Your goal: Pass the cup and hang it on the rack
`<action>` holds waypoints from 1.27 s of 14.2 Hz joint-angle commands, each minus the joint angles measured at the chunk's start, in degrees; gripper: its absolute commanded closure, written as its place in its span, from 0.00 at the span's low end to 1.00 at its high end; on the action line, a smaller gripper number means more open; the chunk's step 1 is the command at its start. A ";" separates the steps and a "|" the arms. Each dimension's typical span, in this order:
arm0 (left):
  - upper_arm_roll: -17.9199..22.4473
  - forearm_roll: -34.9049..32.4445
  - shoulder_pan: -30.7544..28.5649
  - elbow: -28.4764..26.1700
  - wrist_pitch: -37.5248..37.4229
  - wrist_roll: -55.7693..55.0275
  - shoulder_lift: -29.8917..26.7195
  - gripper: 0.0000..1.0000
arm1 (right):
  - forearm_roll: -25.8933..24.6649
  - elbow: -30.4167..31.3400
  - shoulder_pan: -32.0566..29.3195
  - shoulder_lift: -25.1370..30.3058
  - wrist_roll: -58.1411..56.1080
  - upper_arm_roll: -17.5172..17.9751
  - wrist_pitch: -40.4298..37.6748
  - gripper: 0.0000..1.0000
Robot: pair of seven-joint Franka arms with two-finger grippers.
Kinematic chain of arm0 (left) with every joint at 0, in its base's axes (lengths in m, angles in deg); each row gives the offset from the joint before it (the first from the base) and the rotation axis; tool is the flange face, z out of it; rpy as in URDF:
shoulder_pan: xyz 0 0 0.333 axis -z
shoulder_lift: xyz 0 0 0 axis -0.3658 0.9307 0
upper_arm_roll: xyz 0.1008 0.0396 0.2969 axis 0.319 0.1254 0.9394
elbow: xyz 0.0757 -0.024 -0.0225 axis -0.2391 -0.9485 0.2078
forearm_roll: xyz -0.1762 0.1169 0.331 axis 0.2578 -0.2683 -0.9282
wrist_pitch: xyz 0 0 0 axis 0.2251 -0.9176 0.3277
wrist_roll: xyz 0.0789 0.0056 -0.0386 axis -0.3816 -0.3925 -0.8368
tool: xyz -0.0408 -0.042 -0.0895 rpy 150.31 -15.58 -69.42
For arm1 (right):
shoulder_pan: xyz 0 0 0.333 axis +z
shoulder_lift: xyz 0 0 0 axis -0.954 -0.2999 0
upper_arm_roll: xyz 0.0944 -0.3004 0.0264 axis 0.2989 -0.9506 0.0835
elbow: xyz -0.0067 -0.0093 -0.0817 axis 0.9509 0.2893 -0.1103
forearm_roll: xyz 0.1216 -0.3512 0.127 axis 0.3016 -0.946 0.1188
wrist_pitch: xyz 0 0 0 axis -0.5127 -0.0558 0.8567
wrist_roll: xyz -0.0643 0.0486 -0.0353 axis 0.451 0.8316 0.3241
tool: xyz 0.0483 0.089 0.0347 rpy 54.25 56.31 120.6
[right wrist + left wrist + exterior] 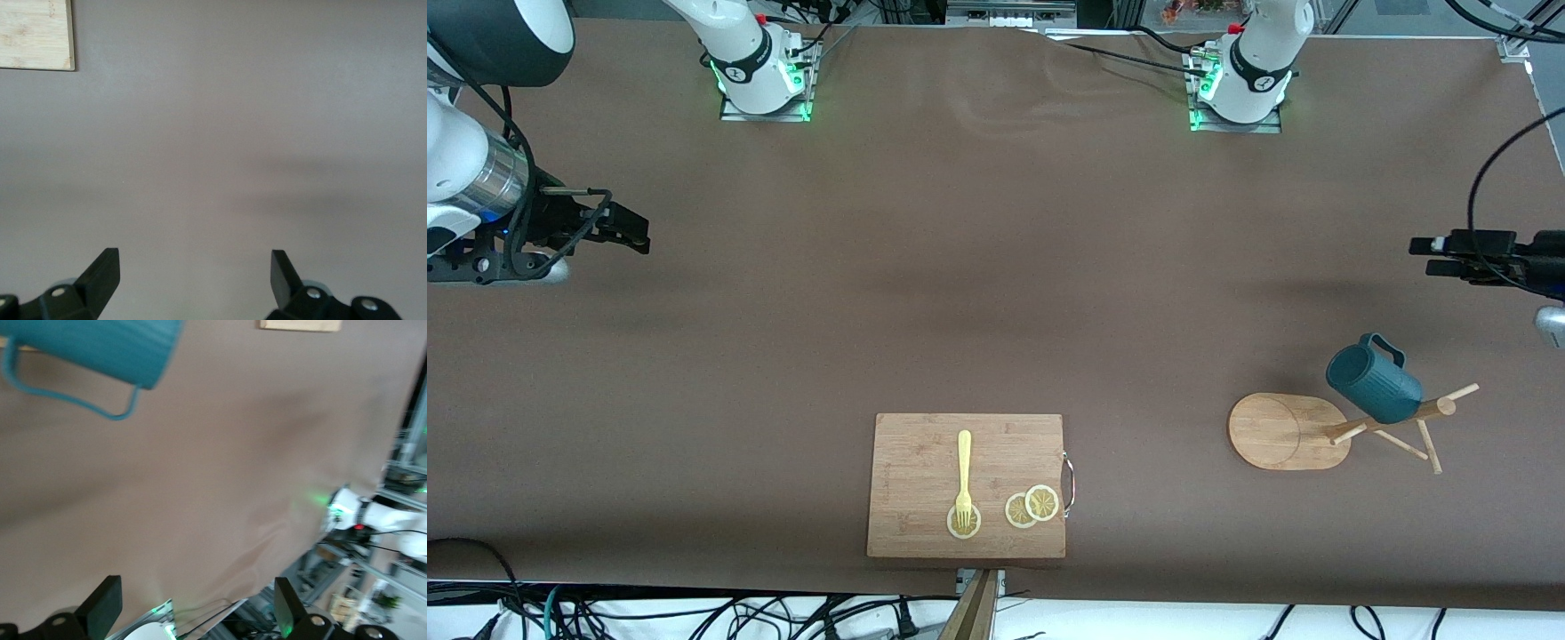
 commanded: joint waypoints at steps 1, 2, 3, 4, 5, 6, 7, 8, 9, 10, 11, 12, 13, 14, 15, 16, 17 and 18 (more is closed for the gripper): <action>0.47 -8.91 7.49 -0.54 5.85 -2.30 -4.60 0.00 | -0.17 -0.80 -0.96 -0.12 -0.71 0.88 -0.30 0.00; 0.47 -12.86 10.30 -0.63 8.48 -2.21 -5.66 0.00 | -0.17 -0.80 -0.96 -0.12 -0.71 0.88 -0.39 0.00; 0.47 -15.51 12.33 -0.54 10.07 -2.30 -6.63 0.00 | -0.17 -0.80 -0.96 -0.12 -0.71 0.88 -0.39 0.00; 0.56 -17.28 14.53 -0.45 12.18 -2.21 -7.34 0.00 | -0.17 -0.80 -0.96 -0.12 -0.71 0.88 -0.48 0.00; 0.56 -19.30 15.94 -0.45 14.64 -2.21 -7.87 0.00 | -0.17 -0.80 -0.96 -0.12 -0.71 0.88 -0.48 0.00; 0.47 -20.88 16.65 -0.63 17.01 -2.30 -8.74 0.00 | -0.17 -0.80 -0.96 -0.12 -0.71 0.88 -0.56 0.00; 0.56 -21.60 17.01 -0.54 19.38 -2.38 -9.62 0.00 | -0.17 -0.80 -0.96 -0.12 -0.71 0.88 -0.56 0.00; 0.56 -21.86 17.10 -0.63 22.28 -2.39 -10.93 0.00 | -0.17 -0.80 -0.96 -0.12 -0.71 0.88 -0.56 0.00; 0.56 -23.52 17.79 -0.98 23.96 -2.39 -11.90 0.00 | -0.17 -0.80 -0.96 -0.12 -0.71 0.88 -0.56 0.00; 0.65 -26.67 19.28 -1.07 24.06 -2.56 -12.70 0.00 | -0.17 -0.80 -0.96 -0.12 -0.71 0.88 -0.56 0.00; 0.65 -30.01 20.60 -0.98 23.89 -4.04 -13.49 0.00 | -0.17 -0.80 -0.96 -0.12 -0.71 0.88 -0.56 0.00; 0.65 -32.22 21.31 -1.24 23.19 -7.27 -14.54 0.00 | -0.17 -0.80 -0.96 -0.12 -0.71 0.88 -0.56 0.00; 0.47 -32.41 21.49 -1.59 21.10 -12.09 -15.59 0.00 | -0.17 -0.80 -0.96 -0.12 -0.71 0.88 -0.56 0.00; 0.47 -31.89 21.49 -1.59 19.25 -16.23 -15.78 0.00 | -0.17 -0.80 -0.96 -0.12 -0.71 0.88 -0.56 0.00; 0.56 -31.63 21.49 -1.94 18.19 -18.10 -16.13 0.00 | -0.17 -0.80 -0.96 -0.12 -0.71 0.88 -0.56 0.00; 0.56 -31.01 21.49 -3.25 17.83 -18.81 -17.00 0.00 | -0.17 -0.80 -0.96 -0.12 -0.71 0.88 -0.56 0.00; 0.56 -29.88 21.58 -4.48 17.91 -19.43 -17.71 0.00 | -0.17 -0.80 -0.96 -0.12 -0.71 0.88 -0.56 0.00; 0.56 -29.52 21.84 -4.84 17.91 -20.31 -17.98 0.00 | -0.17 -0.80 -0.96 -0.12 -0.71 0.88 -0.56 0.00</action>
